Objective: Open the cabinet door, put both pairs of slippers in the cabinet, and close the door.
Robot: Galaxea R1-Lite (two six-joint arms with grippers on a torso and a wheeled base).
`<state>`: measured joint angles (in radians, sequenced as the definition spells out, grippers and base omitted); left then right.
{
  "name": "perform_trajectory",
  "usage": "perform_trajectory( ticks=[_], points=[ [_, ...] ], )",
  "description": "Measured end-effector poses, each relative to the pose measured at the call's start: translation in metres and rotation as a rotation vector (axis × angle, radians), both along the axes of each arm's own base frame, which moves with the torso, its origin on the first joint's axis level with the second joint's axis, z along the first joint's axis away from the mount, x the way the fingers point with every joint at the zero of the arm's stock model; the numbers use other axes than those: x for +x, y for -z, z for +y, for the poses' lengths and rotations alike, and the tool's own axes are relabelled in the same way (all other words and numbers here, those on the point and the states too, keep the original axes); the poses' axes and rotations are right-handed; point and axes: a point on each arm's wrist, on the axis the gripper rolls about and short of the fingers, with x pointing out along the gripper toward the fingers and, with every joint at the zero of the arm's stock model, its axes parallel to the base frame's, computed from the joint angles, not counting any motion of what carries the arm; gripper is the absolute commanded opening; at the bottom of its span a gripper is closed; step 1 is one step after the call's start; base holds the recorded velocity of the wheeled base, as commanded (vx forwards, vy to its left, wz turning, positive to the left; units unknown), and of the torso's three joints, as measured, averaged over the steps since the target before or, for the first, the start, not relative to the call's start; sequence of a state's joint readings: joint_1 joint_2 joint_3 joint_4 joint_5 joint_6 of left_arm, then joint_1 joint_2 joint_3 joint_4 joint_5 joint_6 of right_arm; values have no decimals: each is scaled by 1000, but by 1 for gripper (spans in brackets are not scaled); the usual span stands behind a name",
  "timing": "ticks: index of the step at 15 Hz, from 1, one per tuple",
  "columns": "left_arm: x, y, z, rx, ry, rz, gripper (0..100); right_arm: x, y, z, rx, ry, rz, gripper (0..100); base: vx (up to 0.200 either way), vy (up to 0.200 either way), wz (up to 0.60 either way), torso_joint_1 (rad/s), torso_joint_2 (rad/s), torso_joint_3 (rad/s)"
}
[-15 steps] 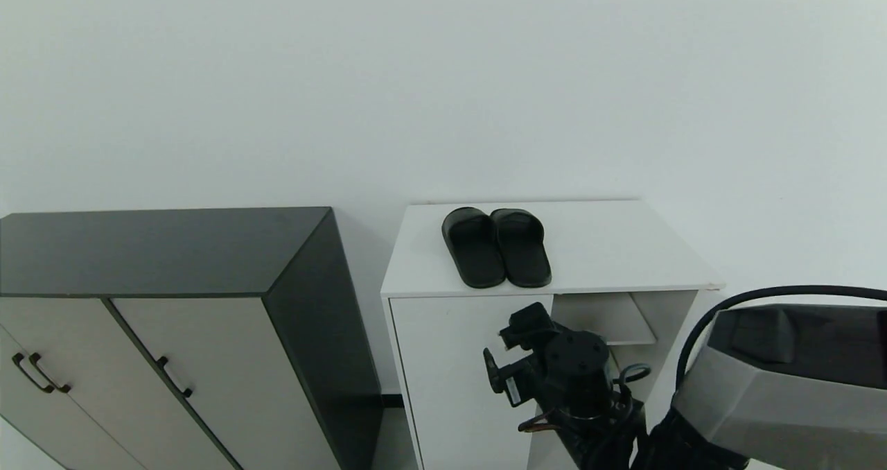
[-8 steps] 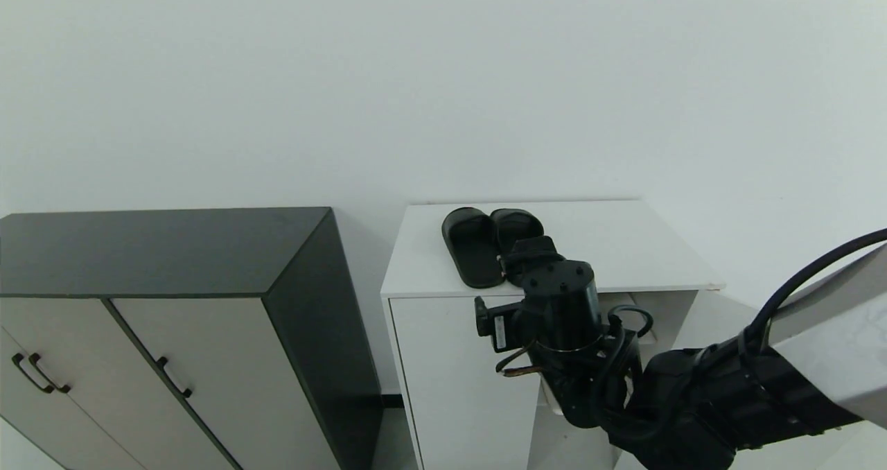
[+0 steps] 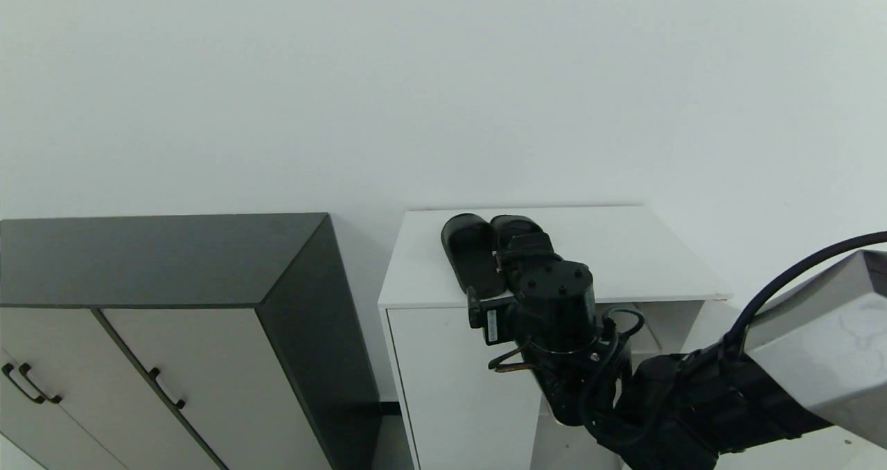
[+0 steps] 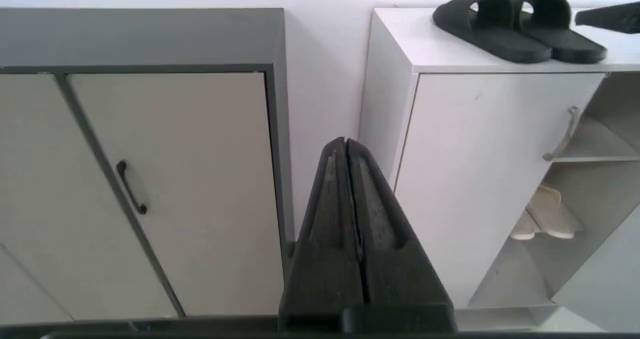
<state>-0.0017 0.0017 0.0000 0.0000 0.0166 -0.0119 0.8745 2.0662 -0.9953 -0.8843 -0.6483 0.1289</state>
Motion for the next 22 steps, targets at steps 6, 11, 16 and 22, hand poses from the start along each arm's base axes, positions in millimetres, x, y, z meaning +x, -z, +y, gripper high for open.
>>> perform_trajectory(
  ticks=[6, 11, 16, 22],
  points=[
    [0, 0, 0, 0, 0, 0, 0, 4, 7, 0, -15, 6, 6, 100, 200, 0, 0, 9, 5, 2],
    [0, 0, 0, 0, 0, 1, 0, 18, 19, 0, 2, -22, -1, 100, 40, 0, 0, 0, 0, 0],
    [0, 0, 0, 0, 0, 0, 0, 42, 26, 5, -4, -19, -20, 100, 0, 0, 0, 0, 0, 0],
    [0, 0, 0, -1, 0, 0, 0, 74, 35, 17, -38, 6, -37, 100, 0, 0, 0, 0, 0, 0]
  ],
)
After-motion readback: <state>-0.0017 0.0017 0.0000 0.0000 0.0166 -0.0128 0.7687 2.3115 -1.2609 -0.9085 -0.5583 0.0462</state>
